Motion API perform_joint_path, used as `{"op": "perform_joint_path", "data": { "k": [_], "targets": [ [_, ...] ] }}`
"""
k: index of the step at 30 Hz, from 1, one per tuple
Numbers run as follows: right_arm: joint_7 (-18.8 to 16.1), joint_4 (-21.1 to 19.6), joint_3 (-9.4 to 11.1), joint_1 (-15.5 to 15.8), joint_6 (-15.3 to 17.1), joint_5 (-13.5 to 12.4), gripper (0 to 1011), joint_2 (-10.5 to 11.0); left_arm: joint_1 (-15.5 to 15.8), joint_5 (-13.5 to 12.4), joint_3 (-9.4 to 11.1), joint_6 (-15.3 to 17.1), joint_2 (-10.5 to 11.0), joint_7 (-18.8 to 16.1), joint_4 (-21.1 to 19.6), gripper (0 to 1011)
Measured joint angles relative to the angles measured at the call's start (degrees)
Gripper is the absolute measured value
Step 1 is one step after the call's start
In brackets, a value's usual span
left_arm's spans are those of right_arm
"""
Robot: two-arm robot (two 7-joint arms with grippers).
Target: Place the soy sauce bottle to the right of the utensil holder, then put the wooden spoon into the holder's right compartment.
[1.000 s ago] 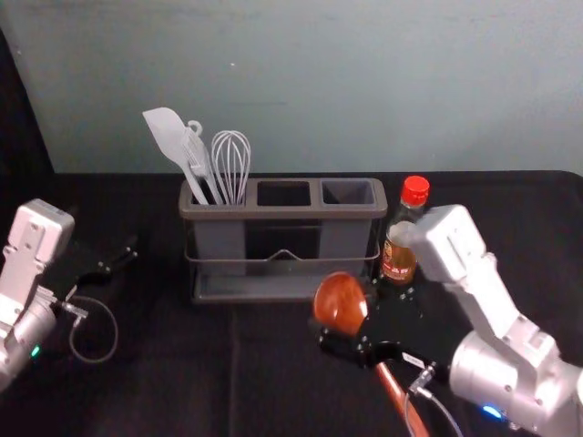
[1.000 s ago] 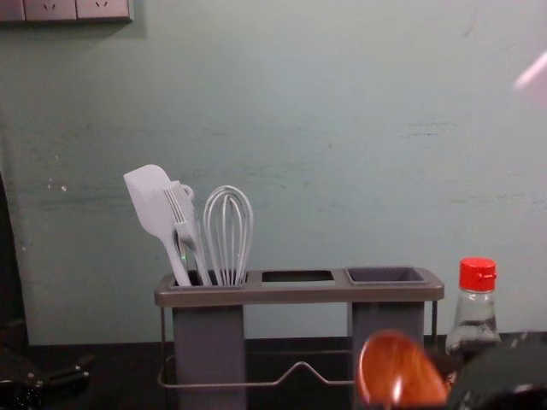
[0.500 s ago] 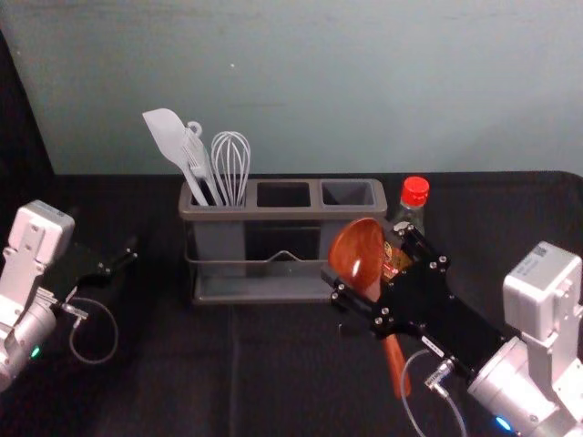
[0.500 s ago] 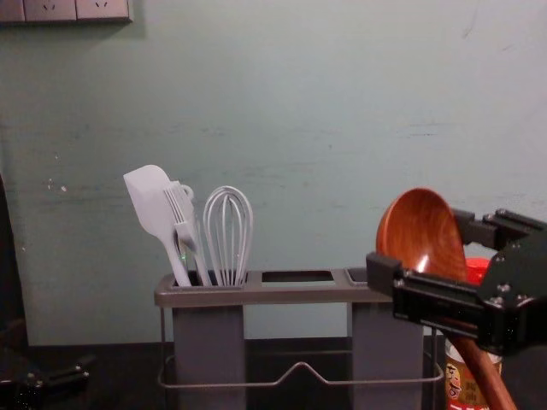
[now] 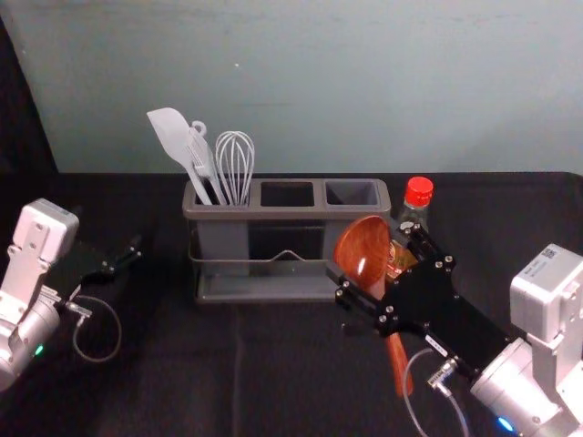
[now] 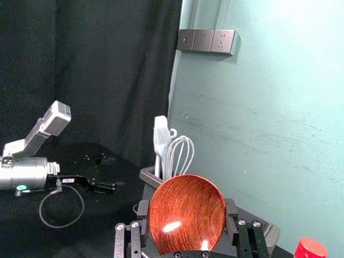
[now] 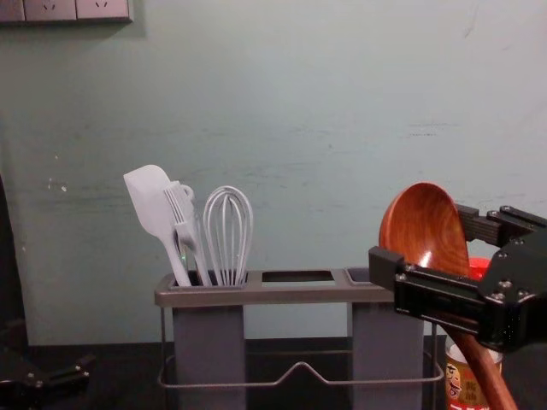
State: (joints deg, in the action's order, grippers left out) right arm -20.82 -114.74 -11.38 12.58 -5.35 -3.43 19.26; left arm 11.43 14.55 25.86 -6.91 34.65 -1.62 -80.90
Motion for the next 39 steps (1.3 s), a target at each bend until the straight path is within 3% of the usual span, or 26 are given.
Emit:
{"op": "perform_joint_path", "data": {
  "k": [21, 31, 39],
  "targets": [
    [0.30, 0.25, -0.45, -1.24, -0.98, -0.31, 838, 0.39, 0.00, 0.00, 0.00, 0.00, 0.00, 0.00, 0.00, 1011],
    [0.37, -0.89, -1.01, -7.84, 0.41, -0.51, 839, 1.86, 0.00, 0.00, 0.00, 0.00, 0.00, 0.00, 0.00, 1011],
    [-1.99, 5.01, -2.26, -17.38, -0.91, -3.32, 838, 1.67, 0.00, 0.00, 0.00, 0.00, 0.00, 0.00, 0.00, 1011]
  ]
}}
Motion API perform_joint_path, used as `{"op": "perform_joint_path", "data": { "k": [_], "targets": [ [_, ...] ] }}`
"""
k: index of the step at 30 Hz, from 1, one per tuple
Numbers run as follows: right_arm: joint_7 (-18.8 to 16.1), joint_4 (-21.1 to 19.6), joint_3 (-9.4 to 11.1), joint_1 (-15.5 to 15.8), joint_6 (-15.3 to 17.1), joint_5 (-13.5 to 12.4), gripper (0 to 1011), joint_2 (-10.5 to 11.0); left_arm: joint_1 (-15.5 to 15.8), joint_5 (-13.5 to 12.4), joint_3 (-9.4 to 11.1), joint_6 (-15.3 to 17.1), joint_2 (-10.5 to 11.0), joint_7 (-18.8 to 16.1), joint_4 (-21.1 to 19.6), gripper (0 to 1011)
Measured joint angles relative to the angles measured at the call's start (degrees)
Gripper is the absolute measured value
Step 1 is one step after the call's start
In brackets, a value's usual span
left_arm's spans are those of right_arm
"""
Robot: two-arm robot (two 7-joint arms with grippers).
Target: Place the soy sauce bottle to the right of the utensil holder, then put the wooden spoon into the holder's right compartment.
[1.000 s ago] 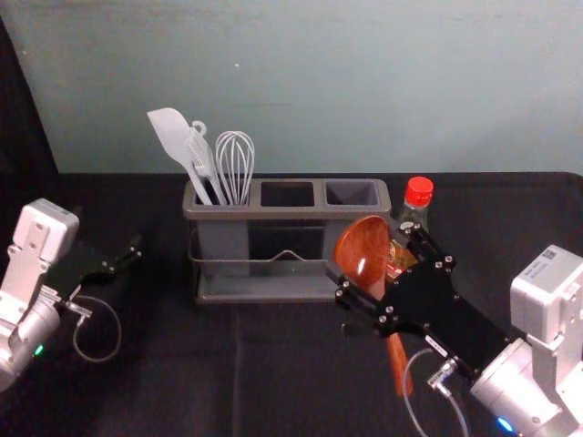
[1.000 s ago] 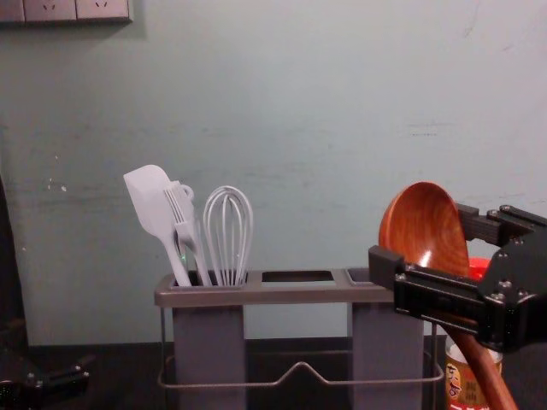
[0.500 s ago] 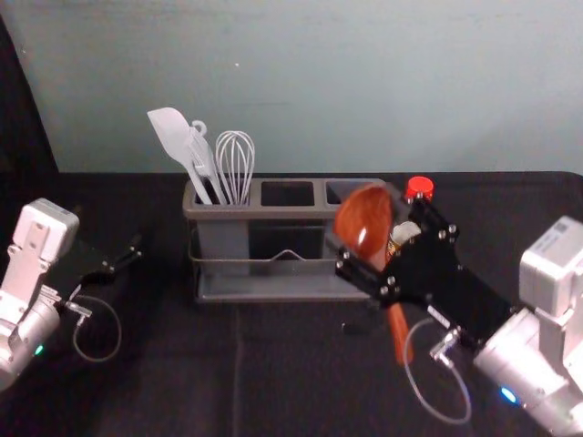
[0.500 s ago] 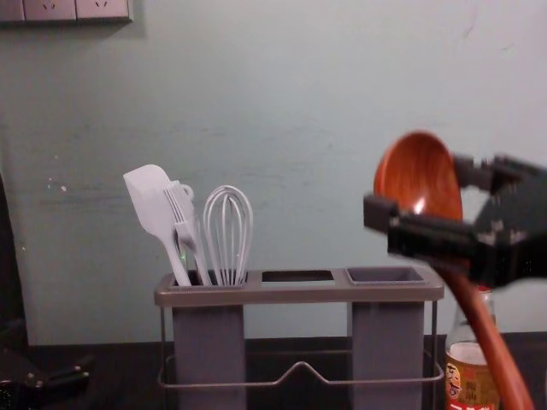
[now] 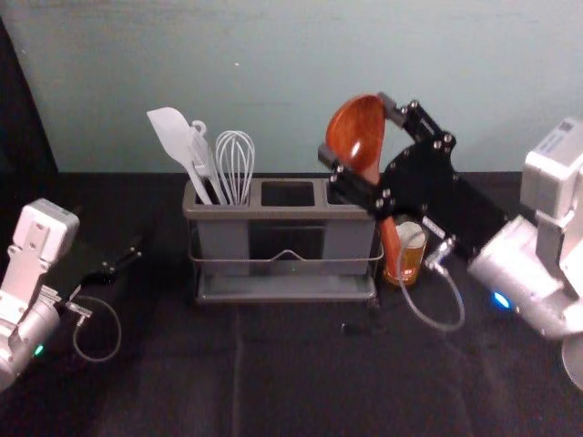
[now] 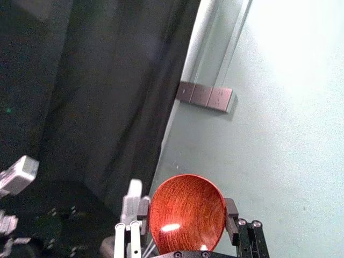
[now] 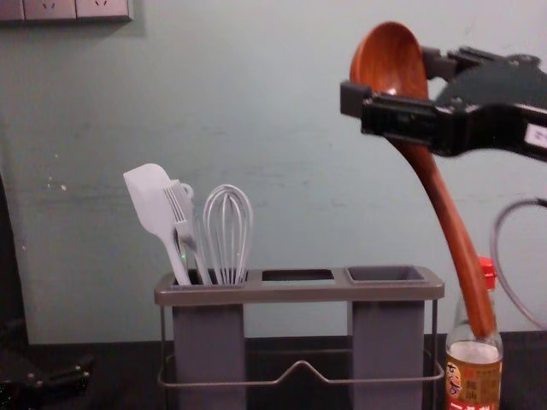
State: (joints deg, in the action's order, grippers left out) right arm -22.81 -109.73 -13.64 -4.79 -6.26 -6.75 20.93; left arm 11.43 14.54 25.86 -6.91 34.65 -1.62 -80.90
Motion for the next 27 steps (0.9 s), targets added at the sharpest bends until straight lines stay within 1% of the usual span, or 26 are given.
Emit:
{"op": "perform_joint_path", "data": {
  "k": [2, 3, 6, 7, 10, 11, 13, 14, 20, 23, 27],
  "targets": [
    [-0.46, 1.49, -0.25, -1.80, -0.91, -0.55, 840, -0.17, 0.00, 0.00, 0.00, 0.00, 0.00, 0.00, 0.00, 1012],
    [-0.80, 3.10, -0.52, -3.49, -1.72, -0.93, 839, -0.37, 0.00, 0.00, 0.00, 0.00, 0.00, 0.00, 0.00, 1011],
    [-1.22, 5.36, -0.94, -5.81, -3.11, -1.40, 839, -0.70, 0.00, 0.00, 0.00, 0.00, 0.00, 0.00, 0.00, 1012],
    [-1.48, 6.85, -1.30, -7.17, -4.06, -1.63, 839, -0.93, 0.00, 0.00, 0.00, 0.00, 0.00, 0.00, 0.00, 1011],
    [-1.63, 8.82, -1.91, -9.03, -5.39, -1.75, 840, -1.28, 0.00, 0.00, 0.00, 0.00, 0.00, 0.00, 0.00, 1011],
    [-1.66, 10.28, -2.44, -10.24, -6.55, -1.69, 838, -1.64, 0.00, 0.00, 0.00, 0.00, 0.00, 0.00, 0.00, 1011],
    [-1.62, 11.73, -2.95, -11.34, -7.80, -1.50, 838, -2.01, 0.00, 0.00, 0.00, 0.00, 0.00, 0.00, 0.00, 1011],
    [-1.52, 13.17, -3.53, -12.32, -8.88, -1.29, 839, -2.41, 0.00, 0.00, 0.00, 0.00, 0.00, 0.00, 0.00, 1011],
    [-0.48, 17.96, -4.89, -15.22, -12.10, -0.10, 839, -3.95, 0.00, 0.00, 0.00, 0.00, 0.00, 0.00, 0.00, 1012],
    [-0.11, 19.69, -5.11, -16.18, -13.25, 0.20, 838, -4.58, 0.00, 0.00, 0.00, 0.00, 0.00, 0.00, 0.00, 1011],
    [0.59, 23.24, -5.28, -17.94, -15.52, 0.46, 839, -6.01, 0.00, 0.00, 0.00, 0.00, 0.00, 0.00, 0.00, 1011]
  ]
}}
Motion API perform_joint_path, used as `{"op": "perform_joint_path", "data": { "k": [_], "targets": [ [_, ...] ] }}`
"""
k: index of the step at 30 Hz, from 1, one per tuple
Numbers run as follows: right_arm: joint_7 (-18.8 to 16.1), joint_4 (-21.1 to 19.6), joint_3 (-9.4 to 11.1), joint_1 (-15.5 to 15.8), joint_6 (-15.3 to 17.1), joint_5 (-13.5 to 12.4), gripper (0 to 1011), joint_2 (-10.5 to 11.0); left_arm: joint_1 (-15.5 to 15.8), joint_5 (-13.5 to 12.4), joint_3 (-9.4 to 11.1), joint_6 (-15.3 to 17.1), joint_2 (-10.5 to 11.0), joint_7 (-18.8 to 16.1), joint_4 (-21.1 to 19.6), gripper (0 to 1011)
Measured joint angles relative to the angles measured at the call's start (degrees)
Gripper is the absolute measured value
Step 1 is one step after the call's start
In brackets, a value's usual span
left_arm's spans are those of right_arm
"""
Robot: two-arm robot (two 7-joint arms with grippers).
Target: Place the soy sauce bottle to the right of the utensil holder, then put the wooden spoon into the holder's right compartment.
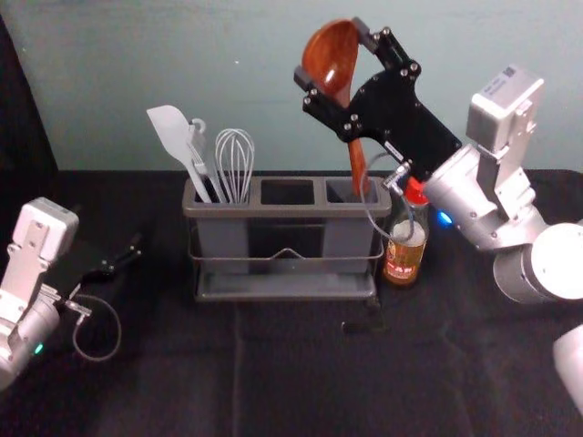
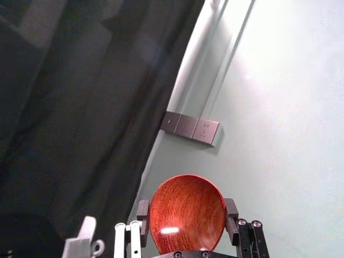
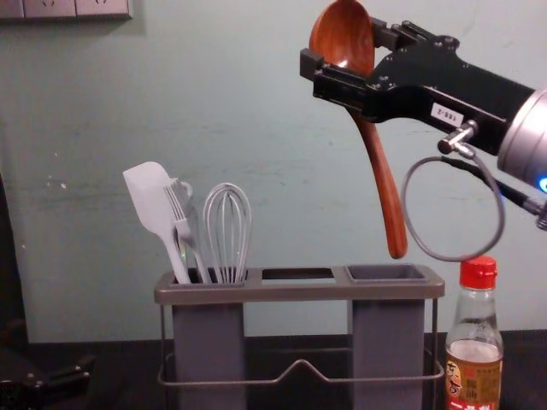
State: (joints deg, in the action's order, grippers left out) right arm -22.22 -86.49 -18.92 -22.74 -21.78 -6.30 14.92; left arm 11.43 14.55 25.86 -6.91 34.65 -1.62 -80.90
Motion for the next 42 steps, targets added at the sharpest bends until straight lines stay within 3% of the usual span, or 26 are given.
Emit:
{"op": "perform_joint_path", "data": {
  "k": [17, 42],
  "targets": [
    [-0.08, 12.33, 0.13, -3.16, -9.66, -0.52, 838, -4.74, 0.00, 0.00, 0.00, 0.00, 0.00, 0.00, 0.00, 1012],
    [-0.78, 18.69, 1.90, -0.56, -12.92, -0.96, 838, -7.07, 0.00, 0.00, 0.00, 0.00, 0.00, 0.00, 0.00, 1012]
  ]
}}
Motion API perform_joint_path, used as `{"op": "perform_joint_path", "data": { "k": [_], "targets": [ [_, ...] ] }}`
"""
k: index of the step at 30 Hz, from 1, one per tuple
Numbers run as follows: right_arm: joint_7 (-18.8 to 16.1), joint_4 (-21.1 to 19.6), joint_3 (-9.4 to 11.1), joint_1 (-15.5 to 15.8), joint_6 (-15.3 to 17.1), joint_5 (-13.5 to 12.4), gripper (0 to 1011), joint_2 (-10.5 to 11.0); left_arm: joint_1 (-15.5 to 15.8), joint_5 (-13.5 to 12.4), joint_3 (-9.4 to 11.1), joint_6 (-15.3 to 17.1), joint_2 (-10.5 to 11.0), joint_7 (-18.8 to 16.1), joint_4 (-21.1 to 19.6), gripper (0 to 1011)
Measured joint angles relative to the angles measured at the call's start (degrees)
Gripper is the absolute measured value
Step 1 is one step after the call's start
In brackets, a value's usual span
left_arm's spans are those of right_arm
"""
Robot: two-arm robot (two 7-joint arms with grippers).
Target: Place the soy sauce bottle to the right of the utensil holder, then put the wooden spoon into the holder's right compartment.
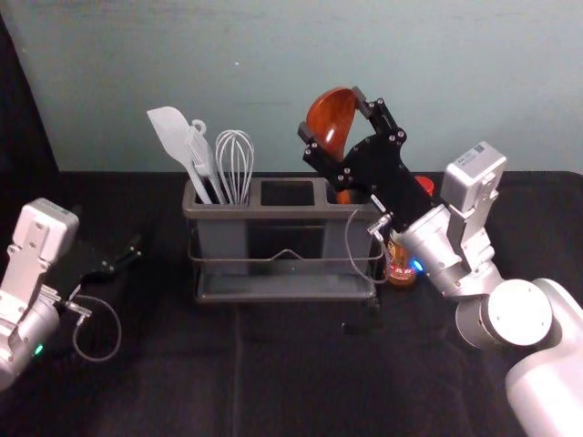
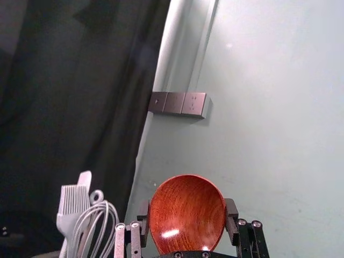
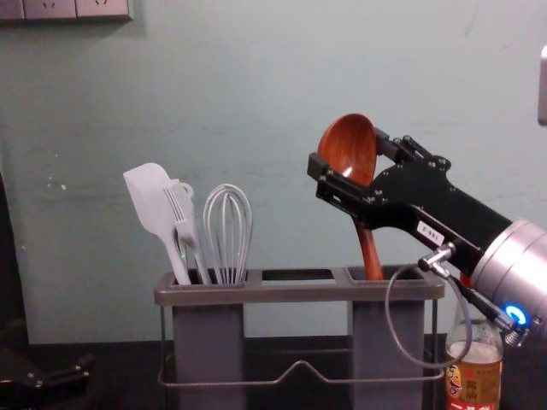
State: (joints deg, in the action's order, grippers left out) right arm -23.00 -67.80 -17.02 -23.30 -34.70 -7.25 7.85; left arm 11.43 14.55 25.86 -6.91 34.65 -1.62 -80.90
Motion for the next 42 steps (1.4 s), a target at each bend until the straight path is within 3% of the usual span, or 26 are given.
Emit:
{"op": "perform_joint_path", "data": {
  "k": [13, 36, 42],
  "targets": [
    [0.25, 0.94, 0.93, 1.68, -0.56, 0.59, 839, 0.21, 0.00, 0.00, 0.00, 0.00, 0.00, 0.00, 0.00, 1011],
    [-1.92, 2.30, 1.80, 2.32, -2.19, -1.92, 842, -0.57, 0.00, 0.00, 0.00, 0.00, 0.00, 0.00, 0.00, 1011],
    [-1.91, 2.10, 2.24, 2.74, -2.38, -2.45, 984, -0.92, 0.00, 0.00, 0.00, 0.00, 0.00, 0.00, 0.00, 1012]
  ]
}}
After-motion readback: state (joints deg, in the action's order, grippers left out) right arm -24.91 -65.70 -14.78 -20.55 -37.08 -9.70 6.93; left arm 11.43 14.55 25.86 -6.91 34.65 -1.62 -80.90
